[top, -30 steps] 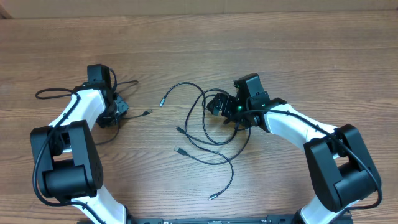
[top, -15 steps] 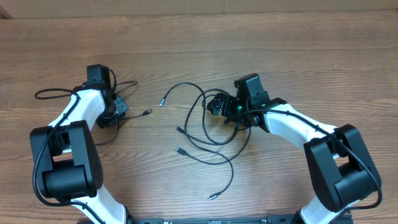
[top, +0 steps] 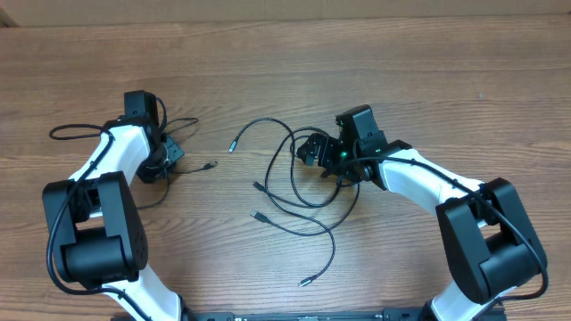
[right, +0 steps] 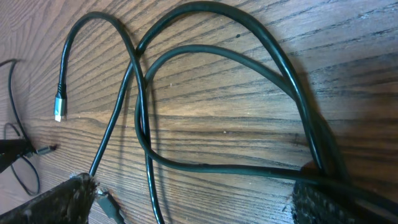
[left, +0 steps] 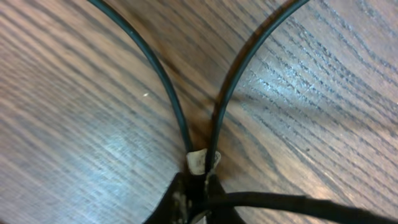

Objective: Untangle cables
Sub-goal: 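Lift the cable with the left gripper and swing it far left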

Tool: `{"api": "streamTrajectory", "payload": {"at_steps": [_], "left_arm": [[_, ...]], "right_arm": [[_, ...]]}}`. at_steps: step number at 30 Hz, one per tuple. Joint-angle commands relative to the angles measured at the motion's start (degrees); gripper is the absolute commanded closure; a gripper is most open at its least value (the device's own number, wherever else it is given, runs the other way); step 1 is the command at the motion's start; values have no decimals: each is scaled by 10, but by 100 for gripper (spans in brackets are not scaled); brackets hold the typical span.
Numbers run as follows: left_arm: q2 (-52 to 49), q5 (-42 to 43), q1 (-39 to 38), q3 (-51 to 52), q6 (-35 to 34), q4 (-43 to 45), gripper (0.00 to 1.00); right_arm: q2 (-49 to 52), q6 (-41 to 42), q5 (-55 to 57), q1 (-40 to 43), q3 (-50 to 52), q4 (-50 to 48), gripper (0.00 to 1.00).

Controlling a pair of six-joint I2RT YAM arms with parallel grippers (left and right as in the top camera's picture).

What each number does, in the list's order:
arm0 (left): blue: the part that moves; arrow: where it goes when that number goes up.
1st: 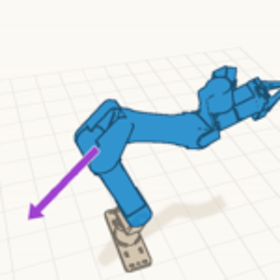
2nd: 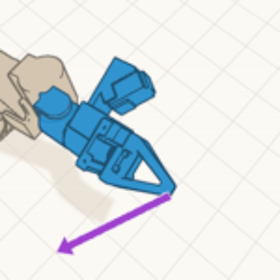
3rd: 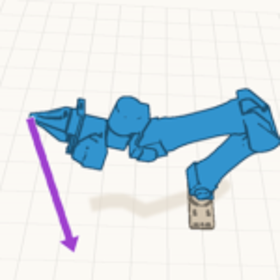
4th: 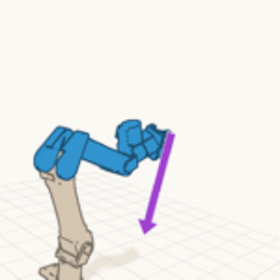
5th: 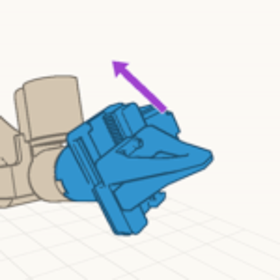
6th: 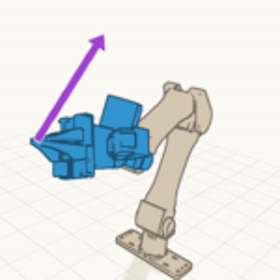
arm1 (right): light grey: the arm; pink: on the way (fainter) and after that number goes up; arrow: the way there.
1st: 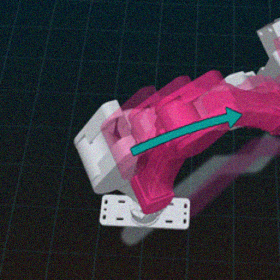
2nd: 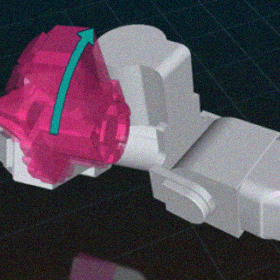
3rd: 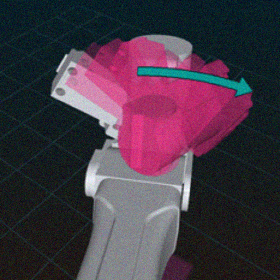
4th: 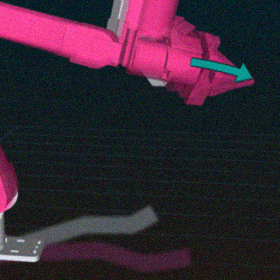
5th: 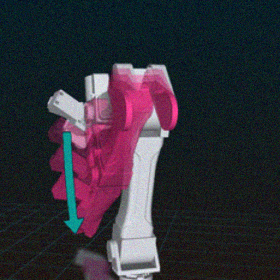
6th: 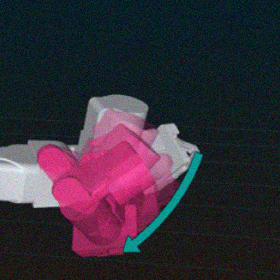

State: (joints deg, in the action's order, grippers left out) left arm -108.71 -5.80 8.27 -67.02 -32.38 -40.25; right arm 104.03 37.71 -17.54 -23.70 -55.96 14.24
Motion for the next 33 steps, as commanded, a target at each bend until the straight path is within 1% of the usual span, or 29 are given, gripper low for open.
{"api": "streamTrajectory", "payload": {"at_steps": [1,3,9,11,16,18,20,22,24,26,28,31,33], "left_arm": [[-5,23,-3,17,18,-17,96],[15,4,-3,10,18,-17,96],[75,-104,-3,-30,28,-17,96],[94,-128,-3,-49,28,-13,96],[130,-179,-3,-87,28,39,95],[140,-234,-3,-97,28,69,96],[146,-320,-3,-102,33,109,96],[148,-411,-3,-104,80,163,96],[148,-496,0,-104,162,229,96],[148,-544,6,-104,243,296,96],[148,-551,19,-104,343,389,96],[148,-548,41,-104,476,520,96],[148,-540,57,-104,549,601,96]], "right_arm": [[14,0,20,2,12,4,0],[14,0,20,2,12,4,0],[14,0,20,2,12,4,0],[14,0,20,2,12,4,0],[14,0,20,2,12,4,0],[14,0,20,2,12,4,0],[14,0,20,2,12,4,0],[14,0,20,2,12,4,0],[14,0,20,2,12,4,0],[14,0,20,2,12,4,0],[14,0,20,2,12,4,0],[14,0,20,2,12,4,0],[14,0,20,2,12,4,0]]}}
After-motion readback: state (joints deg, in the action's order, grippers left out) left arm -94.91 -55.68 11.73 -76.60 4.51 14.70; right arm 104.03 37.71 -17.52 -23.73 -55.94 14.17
